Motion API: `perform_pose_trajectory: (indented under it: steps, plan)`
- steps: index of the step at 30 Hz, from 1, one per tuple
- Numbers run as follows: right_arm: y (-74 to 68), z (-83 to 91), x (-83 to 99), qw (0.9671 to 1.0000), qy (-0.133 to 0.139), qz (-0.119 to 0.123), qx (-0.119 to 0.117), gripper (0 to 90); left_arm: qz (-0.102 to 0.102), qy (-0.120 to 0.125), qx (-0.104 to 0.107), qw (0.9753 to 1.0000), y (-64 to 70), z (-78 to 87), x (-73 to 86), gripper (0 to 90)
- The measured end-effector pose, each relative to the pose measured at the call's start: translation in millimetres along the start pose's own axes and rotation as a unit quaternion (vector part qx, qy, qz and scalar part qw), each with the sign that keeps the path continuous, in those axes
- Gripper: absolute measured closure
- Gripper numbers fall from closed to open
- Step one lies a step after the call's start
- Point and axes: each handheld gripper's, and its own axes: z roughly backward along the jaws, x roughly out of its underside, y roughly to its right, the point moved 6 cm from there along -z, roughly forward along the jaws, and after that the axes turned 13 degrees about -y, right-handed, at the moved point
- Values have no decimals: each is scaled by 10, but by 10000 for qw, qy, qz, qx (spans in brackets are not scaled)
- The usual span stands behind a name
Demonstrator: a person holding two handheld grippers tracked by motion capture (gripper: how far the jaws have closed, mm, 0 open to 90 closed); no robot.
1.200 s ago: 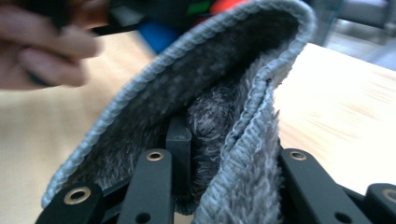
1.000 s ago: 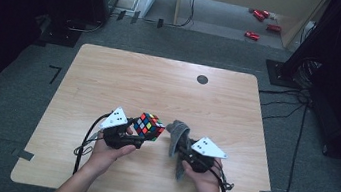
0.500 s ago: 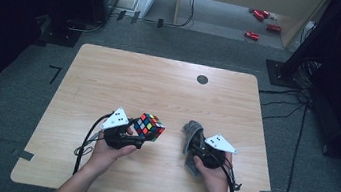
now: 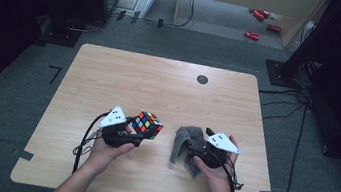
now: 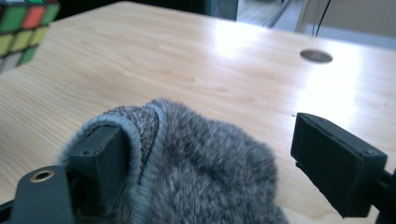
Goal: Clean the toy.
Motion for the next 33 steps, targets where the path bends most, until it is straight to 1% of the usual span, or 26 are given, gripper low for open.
perform_pose_trajectory:
  steps: [2, 3, 4, 5, 6, 7, 10, 13, 14, 15, 16, 17, 20, 21, 22, 23, 24, 25, 26, 27, 28, 29, 30, 31, 32, 33]
  plan:
    - [-30, 59, -48, 9998, 193, 93, -39, 153, 14, 16, 0, 10000, 5, 22, -26, 349]
    - [-30, 59, -48, 9998, 193, 93, -39, 153, 14, 16, 0, 10000, 5, 22, -26, 349]
    - [-51, 74, -65, 9995, 265, 134, -86, 156, 5, 21, 9, 10000, 10, 28, -34, 349]
    - [-79, 86, -78, 9993, 315, 177, -131, 157, -8, 21, 9, 10000, 13, 32, -40, 348]
    - [-151, 96, -99, 9986, 388, 279, -229, 157, -14, 13, 10, 10000, 17, 36, -43, 348]
    - [-151, 96, -99, 9986, 388, 279, -229, 157, -7, 8, 16, 10000, 20, 37, -46, 348]
    - [-293, 84, -119, 9968, 509, 410, -450, 162, 27, -5, 23, 10000, 28, 42, -56, 348]
    - [-451, 52, -125, 9946, 638, 591, -575, 167, 29, -19, 41, 10000, 36, 51, -68, 348]
    - [-550, 29, -123, 9928, 673, 762, -633, 167, 33, -21, 50, 10000, 40, 52, -71, 348]
    - [-550, 29, -123, 9928, 673, 762, -633, 167, 30, -27, 58, 10000, 44, 52, -72, 348]
    - [-632, 13, -118, 9914, 668, 868, -710, 167, 34, -38, 60, 10000, 48, 52, -74, 348]
    - [-660, 9, -116, 9912, 646, 889, -736, 166, 34, -50, 65, 10000, 53, 56, -80, 348]
    - [-663, 5, -124, 9918, 619, 945, -599, 167, 26, -27, 66, 10000, 60, 71, -94, 348]
    - [-643, 2, -116, 9926, 568, 936, -533, 193, 23, -28, 66, 10000, 59, 72, -93, 348]
    - [-643, 2, -116, 9926, 568, 936, -533, 193, 23, -28, 66, 10000, 59, 72, -93, 348]
    - [-615, -9, -98, 9935, 491, 914, -468, 241, 28, -36, 61, 10000, 56, 70, -91, 348]
    - [-550, -38, -59, 9950, 394, 801, -442, 400, 21, -50, 57, 10000, 51, 66, -87, 348]
    - [-514, -53, -41, 9957, 390, 688, -475, 488, 32, -67, 55, 10000, 49, 54, -79, 348]
    - [-514, -53, -41, 9957, 390, 688, -475, 488, 32, -67, 55, 10000, 49, 54, -79, 348]
    - [-424, -89, -6, 9973, 331, 436, -491, 629, 33, -75, 48, 10000, 49, 49, -75, 348]
    - [-424, -89, -6, 9973, 331, 436, -491, 629, 38, -80, 54, 9999, 50, 45, -73, 348]
    - [-320, -109, 30, 9986, 151, 376, -346, 730, 39, -88, 51, 9999, 49, 43, -70, 348]
    - [-266, -104, 37, 9991, 135, 306, -270, 760, 33, -94, 48, 9999, 47, 42, -67, 348]
    - [-213, -84, 33, 9995, 172, 187, -205, 785, 32, -98, 46, 9999, 45, 42, -66, 348]
    - [-213, -84, 33, 9995, 172, 187, -205, 785, 33, -99, 42, 9999, 42, 41, -64, 348]
    - [-88, -17, -5, 9994, 359, -7, 10, 822, 44, -93, 43, 9999, 39, 39, -63, 348]
